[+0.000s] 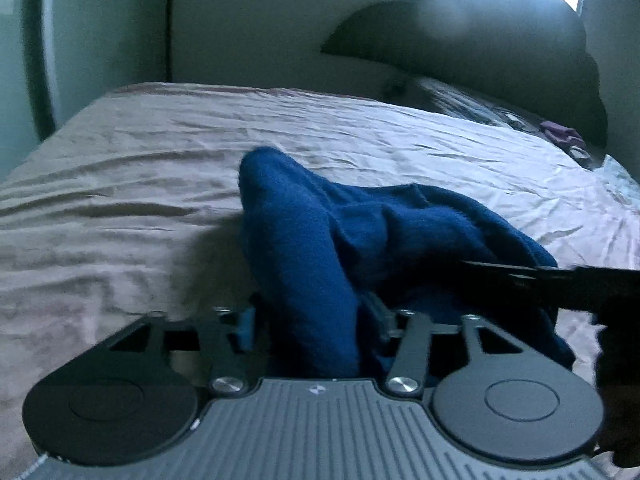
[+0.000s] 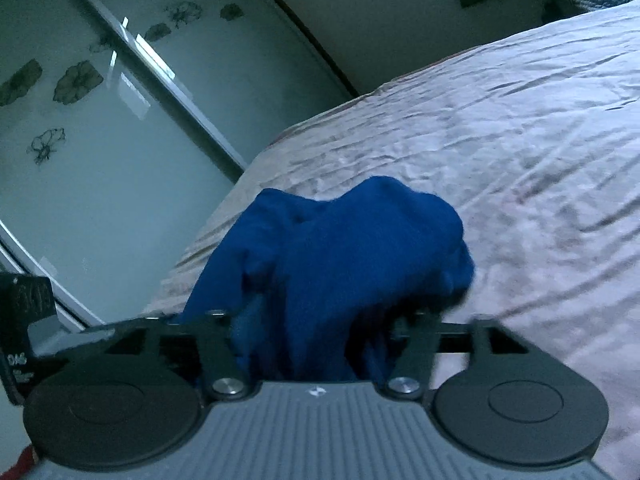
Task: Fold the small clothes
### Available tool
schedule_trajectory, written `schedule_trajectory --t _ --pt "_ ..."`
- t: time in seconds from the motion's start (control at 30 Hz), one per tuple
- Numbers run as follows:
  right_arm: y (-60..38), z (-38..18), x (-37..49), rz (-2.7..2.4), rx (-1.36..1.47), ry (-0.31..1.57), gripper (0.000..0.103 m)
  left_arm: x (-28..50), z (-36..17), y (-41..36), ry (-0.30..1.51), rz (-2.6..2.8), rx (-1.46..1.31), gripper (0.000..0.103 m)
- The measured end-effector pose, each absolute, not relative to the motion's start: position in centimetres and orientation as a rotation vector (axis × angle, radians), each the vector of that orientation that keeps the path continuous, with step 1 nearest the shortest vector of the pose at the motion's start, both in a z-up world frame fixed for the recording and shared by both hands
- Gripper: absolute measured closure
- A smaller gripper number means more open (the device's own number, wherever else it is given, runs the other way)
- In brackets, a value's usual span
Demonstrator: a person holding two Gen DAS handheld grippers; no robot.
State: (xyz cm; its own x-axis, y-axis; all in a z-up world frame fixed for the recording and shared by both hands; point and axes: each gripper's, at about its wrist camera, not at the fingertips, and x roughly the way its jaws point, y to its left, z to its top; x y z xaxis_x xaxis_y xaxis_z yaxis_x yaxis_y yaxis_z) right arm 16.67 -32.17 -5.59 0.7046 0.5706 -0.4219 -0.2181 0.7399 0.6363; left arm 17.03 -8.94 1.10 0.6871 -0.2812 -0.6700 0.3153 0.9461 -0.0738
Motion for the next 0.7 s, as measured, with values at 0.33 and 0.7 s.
schedule_trajectory --t 0.33,0.7 --pt "-33.6 -6.8 10.2 0.567 0.528 0.722 0.032 12.6 0.1 -4.0 0.852 -0.441 -0.197 0.021" --pt "-34.6 -8.3 9.3 0.588 0.790 0.695 0.083 9.7 1.6 -3.6 0.844 -0.461 -0.210 0.091"
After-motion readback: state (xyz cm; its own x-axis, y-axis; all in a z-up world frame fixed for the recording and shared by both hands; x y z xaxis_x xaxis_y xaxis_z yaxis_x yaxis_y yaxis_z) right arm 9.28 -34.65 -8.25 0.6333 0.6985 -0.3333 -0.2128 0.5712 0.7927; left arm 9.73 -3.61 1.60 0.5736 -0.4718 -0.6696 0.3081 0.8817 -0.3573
